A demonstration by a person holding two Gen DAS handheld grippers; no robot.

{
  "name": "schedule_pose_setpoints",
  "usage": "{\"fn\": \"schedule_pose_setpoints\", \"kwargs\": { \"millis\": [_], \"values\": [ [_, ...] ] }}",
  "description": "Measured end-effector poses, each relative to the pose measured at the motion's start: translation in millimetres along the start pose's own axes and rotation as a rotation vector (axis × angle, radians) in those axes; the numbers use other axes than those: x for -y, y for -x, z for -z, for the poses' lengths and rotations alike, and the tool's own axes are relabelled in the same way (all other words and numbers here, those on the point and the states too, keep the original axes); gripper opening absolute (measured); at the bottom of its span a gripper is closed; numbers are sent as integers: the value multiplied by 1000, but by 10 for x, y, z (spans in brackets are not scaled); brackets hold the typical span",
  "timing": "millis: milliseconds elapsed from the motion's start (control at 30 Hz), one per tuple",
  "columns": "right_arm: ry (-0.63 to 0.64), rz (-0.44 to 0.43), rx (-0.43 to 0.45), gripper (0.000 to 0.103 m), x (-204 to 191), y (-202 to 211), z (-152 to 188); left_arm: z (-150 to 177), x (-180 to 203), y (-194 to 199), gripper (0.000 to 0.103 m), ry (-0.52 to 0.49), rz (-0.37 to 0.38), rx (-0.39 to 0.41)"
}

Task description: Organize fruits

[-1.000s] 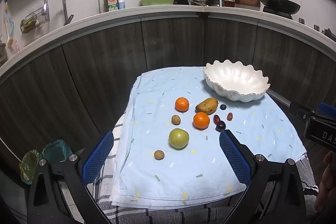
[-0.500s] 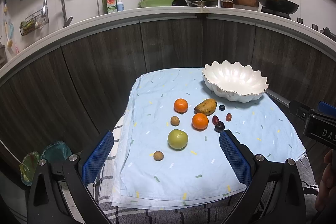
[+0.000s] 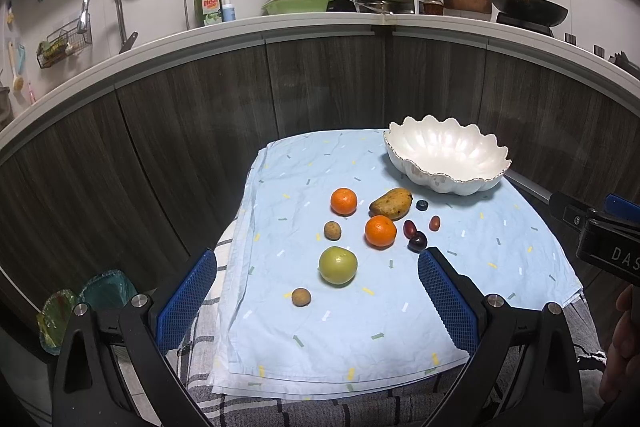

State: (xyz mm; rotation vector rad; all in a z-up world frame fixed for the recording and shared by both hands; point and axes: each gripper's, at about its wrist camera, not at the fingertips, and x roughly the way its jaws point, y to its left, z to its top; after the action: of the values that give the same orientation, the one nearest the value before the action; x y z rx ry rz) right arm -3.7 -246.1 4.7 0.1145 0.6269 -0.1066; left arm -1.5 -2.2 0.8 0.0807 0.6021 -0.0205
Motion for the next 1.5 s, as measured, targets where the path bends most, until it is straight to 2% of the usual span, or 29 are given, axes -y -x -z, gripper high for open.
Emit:
{"fn": "schedule_pose_setpoints", "kwargs": {
  "millis": [1500],
  "values": [
    [-4,-2,0,102,16,-1,6,-7,41,19,103,-5,3,4]
  ]
}}
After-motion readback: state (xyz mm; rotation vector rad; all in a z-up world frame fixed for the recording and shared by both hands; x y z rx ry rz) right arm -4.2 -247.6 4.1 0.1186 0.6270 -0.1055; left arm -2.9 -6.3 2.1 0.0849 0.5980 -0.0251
